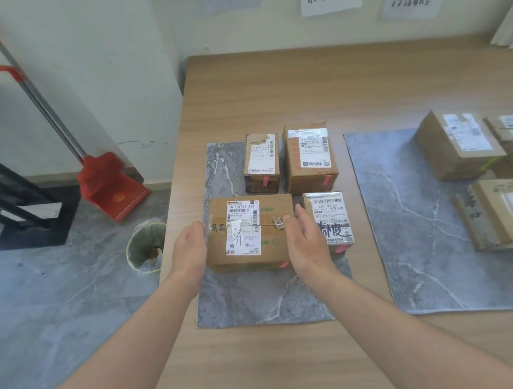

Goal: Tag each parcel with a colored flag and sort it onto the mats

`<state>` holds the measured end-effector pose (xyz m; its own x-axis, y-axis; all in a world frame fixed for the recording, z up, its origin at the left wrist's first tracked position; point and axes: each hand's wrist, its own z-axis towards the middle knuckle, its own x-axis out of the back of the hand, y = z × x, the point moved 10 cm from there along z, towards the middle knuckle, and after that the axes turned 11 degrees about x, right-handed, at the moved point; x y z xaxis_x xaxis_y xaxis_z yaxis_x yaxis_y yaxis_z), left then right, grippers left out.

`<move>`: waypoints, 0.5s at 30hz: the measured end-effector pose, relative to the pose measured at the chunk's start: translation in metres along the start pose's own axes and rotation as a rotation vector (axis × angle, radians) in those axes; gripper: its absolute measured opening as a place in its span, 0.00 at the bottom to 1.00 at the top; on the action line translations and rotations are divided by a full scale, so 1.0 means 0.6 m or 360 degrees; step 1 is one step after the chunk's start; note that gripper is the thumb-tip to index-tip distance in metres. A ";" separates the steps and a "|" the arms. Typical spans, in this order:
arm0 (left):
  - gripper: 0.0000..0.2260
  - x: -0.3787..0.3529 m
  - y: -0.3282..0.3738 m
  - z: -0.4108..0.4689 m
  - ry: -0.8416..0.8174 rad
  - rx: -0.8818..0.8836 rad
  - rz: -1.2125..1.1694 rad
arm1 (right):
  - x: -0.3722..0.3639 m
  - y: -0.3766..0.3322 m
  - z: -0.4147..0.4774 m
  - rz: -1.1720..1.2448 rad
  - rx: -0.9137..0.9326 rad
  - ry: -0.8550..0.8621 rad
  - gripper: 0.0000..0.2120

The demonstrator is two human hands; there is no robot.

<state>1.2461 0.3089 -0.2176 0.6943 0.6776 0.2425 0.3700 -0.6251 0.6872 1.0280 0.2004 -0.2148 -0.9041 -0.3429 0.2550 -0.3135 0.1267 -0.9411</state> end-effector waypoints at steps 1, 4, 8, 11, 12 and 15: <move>0.10 -0.002 0.010 -0.010 0.0003 -0.0035 0.0007 | 0.009 -0.022 -0.008 0.0057 -0.0024 0.0012 0.35; 0.11 -0.014 0.039 -0.047 -0.0023 -0.0119 0.0056 | 0.031 -0.069 -0.027 0.0161 -0.0036 0.0002 0.17; 0.13 -0.042 0.079 -0.121 -0.0096 -0.0221 0.0028 | 0.072 -0.110 -0.043 0.0167 0.0049 -0.0012 0.26; 0.10 -0.075 0.098 -0.182 -0.0140 -0.0246 0.0031 | 0.107 -0.137 -0.052 0.0185 0.0117 -0.0090 0.25; 0.08 -0.085 0.102 -0.199 -0.0148 -0.0264 0.0005 | 0.123 -0.145 -0.054 0.0181 0.0152 -0.0104 0.25; 0.05 -0.117 0.112 -0.255 -0.0133 -0.0359 -0.0029 | 0.183 -0.166 -0.064 0.0235 0.0290 -0.0157 0.21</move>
<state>1.1275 0.2784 -0.0835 0.7410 0.6477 0.1773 0.2425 -0.5043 0.8288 0.9488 0.1861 -0.0843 -0.9006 -0.4237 0.0973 -0.1145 0.0153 -0.9933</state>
